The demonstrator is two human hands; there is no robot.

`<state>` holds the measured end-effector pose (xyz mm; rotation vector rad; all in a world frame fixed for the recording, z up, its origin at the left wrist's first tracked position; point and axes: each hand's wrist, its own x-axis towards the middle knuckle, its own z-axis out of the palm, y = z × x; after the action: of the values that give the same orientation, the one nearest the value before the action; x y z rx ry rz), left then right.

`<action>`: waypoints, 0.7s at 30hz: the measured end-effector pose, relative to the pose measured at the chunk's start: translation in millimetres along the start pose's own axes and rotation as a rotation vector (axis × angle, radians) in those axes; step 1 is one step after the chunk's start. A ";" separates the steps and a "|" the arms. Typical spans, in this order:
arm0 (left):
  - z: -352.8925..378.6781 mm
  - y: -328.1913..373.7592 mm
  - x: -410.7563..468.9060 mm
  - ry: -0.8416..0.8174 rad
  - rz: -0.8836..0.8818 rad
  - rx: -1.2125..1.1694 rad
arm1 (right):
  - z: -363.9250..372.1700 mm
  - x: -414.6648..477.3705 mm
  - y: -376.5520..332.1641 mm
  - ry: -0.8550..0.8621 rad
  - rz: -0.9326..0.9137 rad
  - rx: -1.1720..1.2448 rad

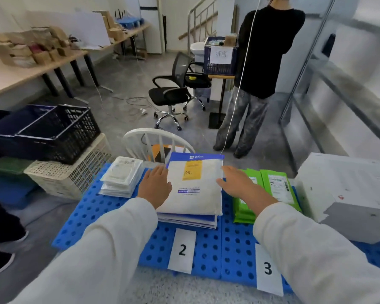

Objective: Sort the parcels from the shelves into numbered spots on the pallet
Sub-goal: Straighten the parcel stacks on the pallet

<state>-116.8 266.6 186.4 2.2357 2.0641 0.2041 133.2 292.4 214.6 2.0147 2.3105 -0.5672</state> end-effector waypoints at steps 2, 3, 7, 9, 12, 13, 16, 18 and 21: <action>0.2 -29.2 13.1 -0.009 0.024 0.006 | 5.8 18.7 -27.7 -0.009 0.033 -0.026; -0.2 -43.8 20.0 -0.008 0.037 0.015 | 7.7 26.9 -42.6 -0.006 0.049 -0.016; 0.5 -100.9 38.6 -0.053 0.045 0.042 | 19.8 52.5 -104.6 -0.018 0.039 0.036; 2.2 -127.2 42.8 -0.050 0.036 0.037 | 26.8 64.9 -132.4 -0.028 0.020 0.046; 5.4 -165.9 49.1 -0.047 0.016 0.057 | 36.2 83.3 -167.5 -0.043 -0.001 0.058; 6.8 -178.0 50.9 -0.052 0.007 0.061 | 39.8 88.6 -178.1 -0.053 -0.006 0.068; 12.2 -211.0 54.4 -0.079 -0.049 0.046 | 52.0 104.6 -208.3 -0.087 -0.029 0.095; 17.7 -232.3 57.1 -0.105 -0.090 0.020 | 63.0 116.2 -224.9 -0.119 -0.054 0.091; 23.7 -256.5 61.7 -0.121 -0.124 -0.003 | 78.9 132.8 -242.9 -0.187 -0.062 0.094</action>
<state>-360.7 349.5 124.7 2.0537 2.1269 0.0612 -139.5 372.6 169.0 1.8418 2.2812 -0.8433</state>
